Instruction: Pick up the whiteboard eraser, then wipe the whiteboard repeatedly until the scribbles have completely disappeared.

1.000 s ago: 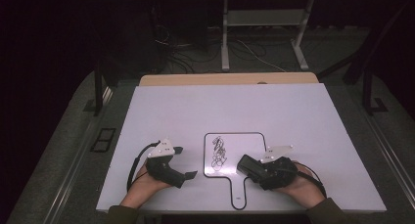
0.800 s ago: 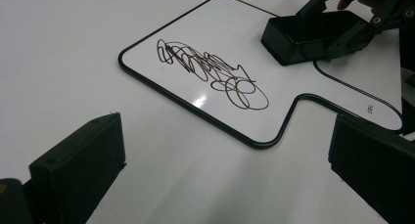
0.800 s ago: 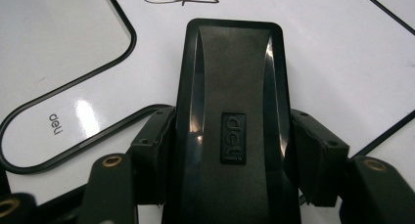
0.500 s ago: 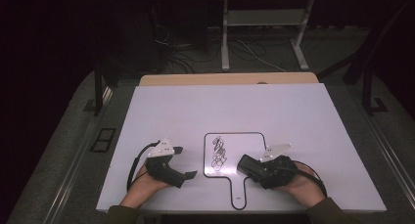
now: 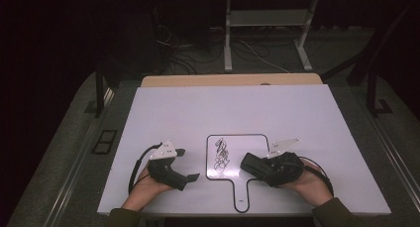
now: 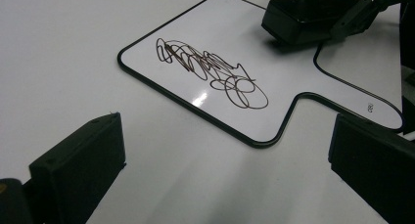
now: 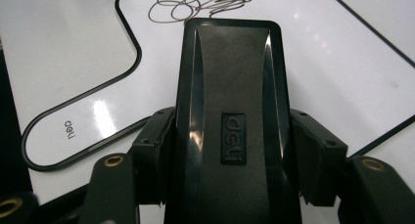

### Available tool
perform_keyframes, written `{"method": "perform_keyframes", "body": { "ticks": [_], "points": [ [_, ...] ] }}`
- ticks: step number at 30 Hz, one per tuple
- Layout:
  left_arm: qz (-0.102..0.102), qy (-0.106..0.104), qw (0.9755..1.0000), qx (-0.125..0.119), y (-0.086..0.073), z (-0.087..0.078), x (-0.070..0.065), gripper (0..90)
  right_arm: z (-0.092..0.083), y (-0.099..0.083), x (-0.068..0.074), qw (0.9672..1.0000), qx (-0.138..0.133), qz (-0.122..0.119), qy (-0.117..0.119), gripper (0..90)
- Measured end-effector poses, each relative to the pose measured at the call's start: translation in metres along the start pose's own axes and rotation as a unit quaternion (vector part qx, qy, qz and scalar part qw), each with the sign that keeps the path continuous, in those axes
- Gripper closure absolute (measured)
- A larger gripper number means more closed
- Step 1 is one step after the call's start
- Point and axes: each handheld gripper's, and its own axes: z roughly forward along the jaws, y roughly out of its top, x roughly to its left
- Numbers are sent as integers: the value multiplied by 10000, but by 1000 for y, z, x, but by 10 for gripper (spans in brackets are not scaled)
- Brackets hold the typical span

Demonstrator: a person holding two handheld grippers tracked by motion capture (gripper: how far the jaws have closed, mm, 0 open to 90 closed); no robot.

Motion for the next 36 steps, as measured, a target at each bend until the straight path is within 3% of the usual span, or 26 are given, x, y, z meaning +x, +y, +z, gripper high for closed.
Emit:
{"method": "perform_keyframes", "body": {
  "ticks": [16, 36],
  "points": [
    [-44, 0, 10000, -10, 0, 1, 1, 0, 0, 20, -17, 9997, -108, 16, 236, 387],
    [-6, -14, 10000, -31, 0, 2, 2, 0, 33, 67, -33, 9995, 26, -164, 252, 388]
  ]
}}
